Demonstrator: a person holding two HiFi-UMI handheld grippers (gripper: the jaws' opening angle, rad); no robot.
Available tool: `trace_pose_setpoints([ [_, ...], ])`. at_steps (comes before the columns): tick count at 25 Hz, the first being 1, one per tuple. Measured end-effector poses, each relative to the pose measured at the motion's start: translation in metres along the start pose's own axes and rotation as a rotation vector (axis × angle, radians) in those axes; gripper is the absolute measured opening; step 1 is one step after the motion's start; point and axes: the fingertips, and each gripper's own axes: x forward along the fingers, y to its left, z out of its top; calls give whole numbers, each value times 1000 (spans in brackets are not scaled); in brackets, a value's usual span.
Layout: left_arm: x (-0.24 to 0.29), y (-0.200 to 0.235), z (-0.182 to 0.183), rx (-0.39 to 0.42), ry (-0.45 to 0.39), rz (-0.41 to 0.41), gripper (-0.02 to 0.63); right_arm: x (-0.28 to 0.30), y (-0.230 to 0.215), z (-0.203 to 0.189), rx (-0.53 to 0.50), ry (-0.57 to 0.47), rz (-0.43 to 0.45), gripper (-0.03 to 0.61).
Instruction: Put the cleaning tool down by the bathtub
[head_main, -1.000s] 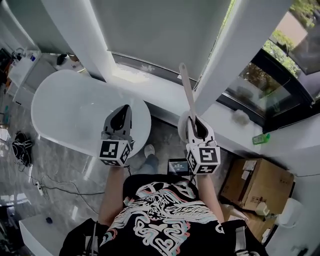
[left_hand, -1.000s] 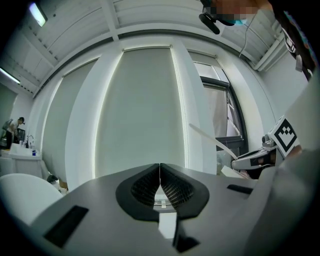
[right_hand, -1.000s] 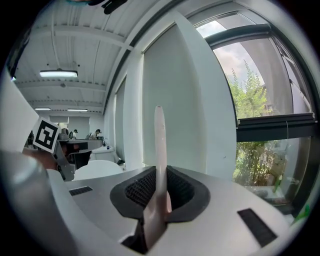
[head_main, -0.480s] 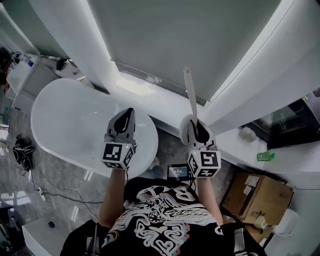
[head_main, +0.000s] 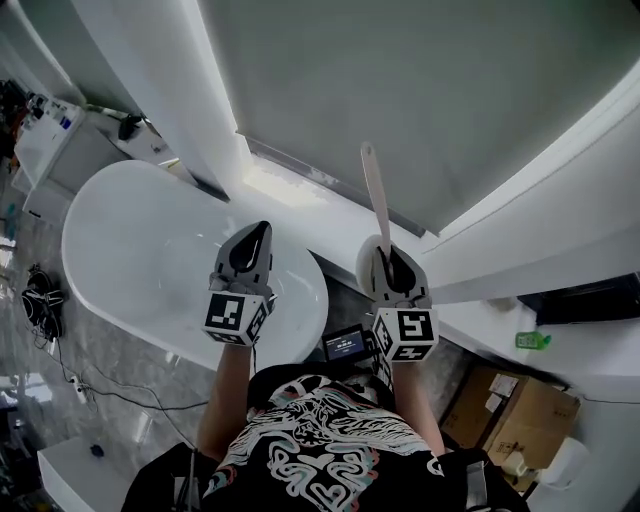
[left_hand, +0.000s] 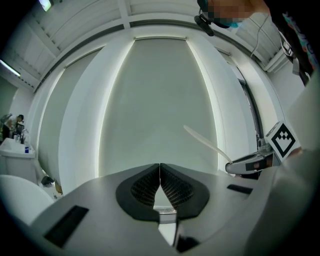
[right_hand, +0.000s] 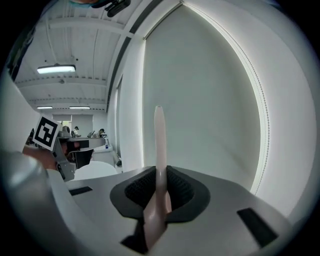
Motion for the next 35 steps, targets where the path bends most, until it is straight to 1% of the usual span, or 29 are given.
trace_pose_setpoints([
  [7, -2, 21, 10, 0, -28, 34, 17, 26, 10, 12, -6, -11, 40, 75],
  [13, -1, 43, 21, 9, -48, 93, 17, 48, 15, 21, -2, -19, 84, 74],
  [20, 15, 63, 25, 14, -43, 136, 17, 78, 15, 33, -10, -24, 120, 74],
  [24, 26, 70, 21, -25, -46, 157, 17, 89, 9, 33, -4, -19, 147, 75],
  [28, 31, 78, 12, -32, -25, 180, 17, 101, 6, 26, -3, 3, 162, 75],
  [35, 40, 103, -2, -52, 9, 224, 17, 133, 17, 22, -21, 35, 216, 74],
])
